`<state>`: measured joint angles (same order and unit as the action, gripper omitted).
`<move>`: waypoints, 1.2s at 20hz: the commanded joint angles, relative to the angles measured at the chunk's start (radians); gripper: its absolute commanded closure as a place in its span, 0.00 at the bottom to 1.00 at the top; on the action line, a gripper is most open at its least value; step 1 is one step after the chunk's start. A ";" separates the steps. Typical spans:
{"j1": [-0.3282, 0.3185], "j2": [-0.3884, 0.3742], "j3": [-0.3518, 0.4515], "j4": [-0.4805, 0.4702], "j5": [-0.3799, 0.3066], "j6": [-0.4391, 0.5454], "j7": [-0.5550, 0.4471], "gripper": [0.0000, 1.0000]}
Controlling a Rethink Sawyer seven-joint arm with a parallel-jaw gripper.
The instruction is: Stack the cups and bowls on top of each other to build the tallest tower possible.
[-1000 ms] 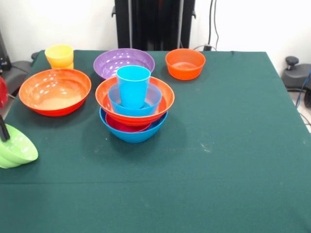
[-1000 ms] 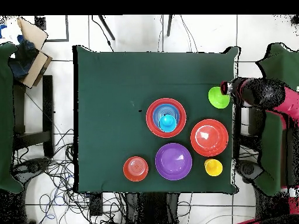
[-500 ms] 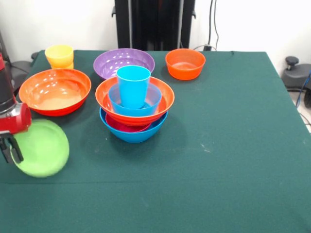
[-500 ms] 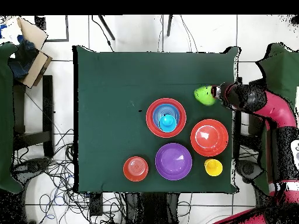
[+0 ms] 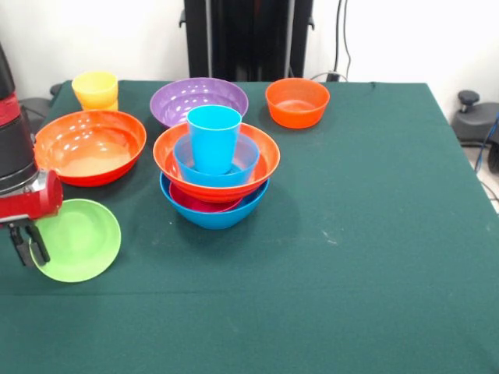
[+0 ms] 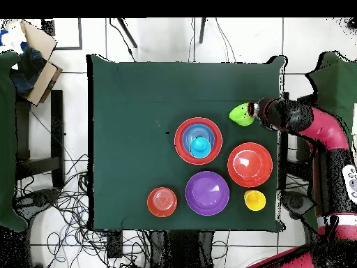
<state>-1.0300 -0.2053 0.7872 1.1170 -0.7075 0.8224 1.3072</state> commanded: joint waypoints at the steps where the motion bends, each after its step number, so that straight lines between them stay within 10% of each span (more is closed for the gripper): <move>1: 0.049 -0.026 -0.014 -0.030 -0.077 -0.012 -0.294 1.00; 7: 0.041 -0.069 -0.013 0.020 -0.062 -0.008 -0.261 1.00; 12: 0.004 -0.306 -0.003 0.207 0.057 0.126 -0.152 1.00; 24: 0.053 -0.466 -0.037 0.131 0.187 0.417 -0.110 1.00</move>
<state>-1.0345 -0.5683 0.7872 1.2525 -0.5369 1.0657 1.3072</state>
